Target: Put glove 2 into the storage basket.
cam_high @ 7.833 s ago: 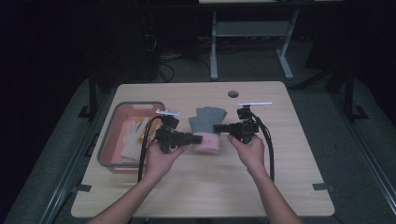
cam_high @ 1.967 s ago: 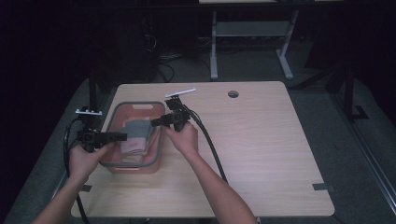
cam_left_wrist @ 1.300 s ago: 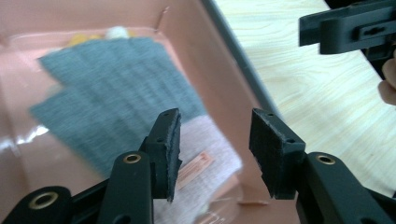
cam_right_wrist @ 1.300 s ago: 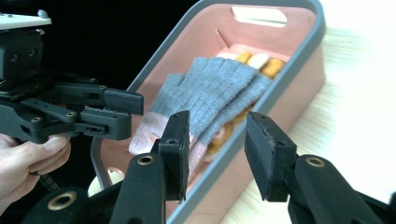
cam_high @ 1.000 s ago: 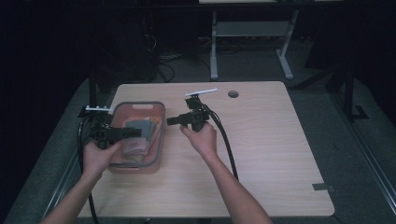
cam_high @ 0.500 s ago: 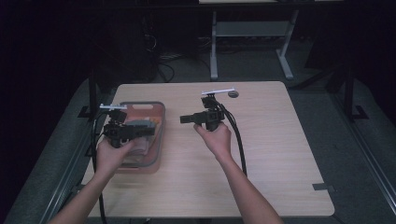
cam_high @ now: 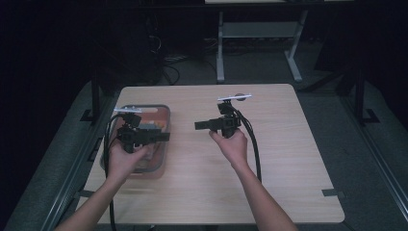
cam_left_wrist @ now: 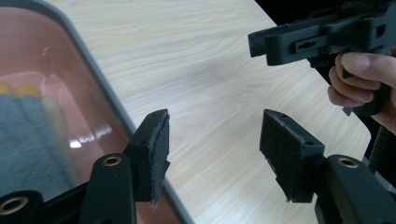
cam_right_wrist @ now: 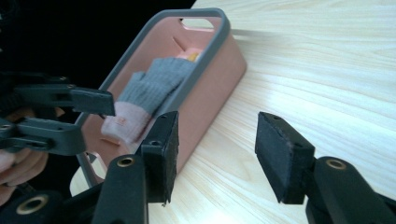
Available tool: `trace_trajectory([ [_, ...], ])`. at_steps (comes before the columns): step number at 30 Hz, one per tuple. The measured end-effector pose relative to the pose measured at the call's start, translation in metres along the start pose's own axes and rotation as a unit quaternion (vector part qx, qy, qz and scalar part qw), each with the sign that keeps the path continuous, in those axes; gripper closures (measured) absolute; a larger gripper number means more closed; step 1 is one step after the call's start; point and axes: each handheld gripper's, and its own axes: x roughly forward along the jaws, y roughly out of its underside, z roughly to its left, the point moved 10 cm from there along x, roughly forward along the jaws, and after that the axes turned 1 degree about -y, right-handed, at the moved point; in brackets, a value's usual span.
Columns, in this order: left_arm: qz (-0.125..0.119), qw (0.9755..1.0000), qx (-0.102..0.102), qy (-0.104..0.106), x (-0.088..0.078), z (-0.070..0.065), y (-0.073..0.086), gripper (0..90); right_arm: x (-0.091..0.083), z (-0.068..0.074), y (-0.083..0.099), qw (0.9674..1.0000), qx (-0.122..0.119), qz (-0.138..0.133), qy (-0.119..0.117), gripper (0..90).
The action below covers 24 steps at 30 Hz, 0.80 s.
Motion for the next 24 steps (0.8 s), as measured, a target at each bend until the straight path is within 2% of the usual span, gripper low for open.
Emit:
trace_trajectory([
  [10, 0.005, 0.9999, 0.011, 0.012, 0.013, -0.015, -0.001, 38.9, -0.022, -0.026, 0.007, 0.9996, 0.018, -0.011, 0.017, 45.5],
  [24, 0.011, 0.9993, 0.021, 0.028, 0.031, -0.033, -0.002, 35.9, -0.052, -0.053, 0.016, 0.9983, 0.040, -0.028, 0.031, 43.6],
])
